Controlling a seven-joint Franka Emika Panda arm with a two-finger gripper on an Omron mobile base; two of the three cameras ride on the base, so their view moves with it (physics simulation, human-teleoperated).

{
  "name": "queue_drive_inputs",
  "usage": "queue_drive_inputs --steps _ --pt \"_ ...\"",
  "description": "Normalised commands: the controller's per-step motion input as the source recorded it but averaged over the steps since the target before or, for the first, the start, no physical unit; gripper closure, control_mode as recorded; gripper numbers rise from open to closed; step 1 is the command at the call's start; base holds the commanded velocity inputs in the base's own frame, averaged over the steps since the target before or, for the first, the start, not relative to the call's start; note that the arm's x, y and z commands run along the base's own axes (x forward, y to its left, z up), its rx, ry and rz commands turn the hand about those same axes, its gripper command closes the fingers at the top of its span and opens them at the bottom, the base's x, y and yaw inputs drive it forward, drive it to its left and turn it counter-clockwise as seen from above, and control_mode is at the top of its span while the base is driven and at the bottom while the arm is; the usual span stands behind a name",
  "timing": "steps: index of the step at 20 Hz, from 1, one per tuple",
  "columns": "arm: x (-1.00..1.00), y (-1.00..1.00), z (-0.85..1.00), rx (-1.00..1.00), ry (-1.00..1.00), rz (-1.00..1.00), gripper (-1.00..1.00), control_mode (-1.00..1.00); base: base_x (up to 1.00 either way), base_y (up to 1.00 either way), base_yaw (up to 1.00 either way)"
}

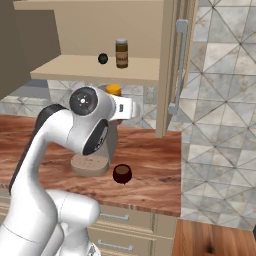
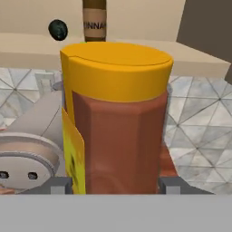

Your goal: Pick the cinnamon and honey bottle from the cabinet and place them next to the mug.

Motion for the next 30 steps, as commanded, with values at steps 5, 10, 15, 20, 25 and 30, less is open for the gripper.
queue_drive_inputs --steps 5,10,15,20,25,30 --pt "0.04 -0.31 -0.74 -0.04 0.11 -0.10 1.00 -1.00 0.00 0.00 0.00" --pt "0.20 -0.32 -0.91 0.00 0.10 -0.07 1.00 -1.00 0.00 0.00 0.00" --pt "0.22 -0.30 -0.89 0.00 0.05 -0.03 1.00 -1.00 0.00 0.00 0.00" --pt "0.27 -0.19 -0.66 0.00 0.00 0.00 1.00 -1.00 0.00 0.00 0.00" --pt "0.16 -0.14 -0.51 0.00 0.00 0.00 1.00 -1.00 0.00 0.00 0.00" --pt "0.00 -0.28 -0.13 0.00 0.00 0.02 1.00 -1.00 0.00 0.00 0.00"
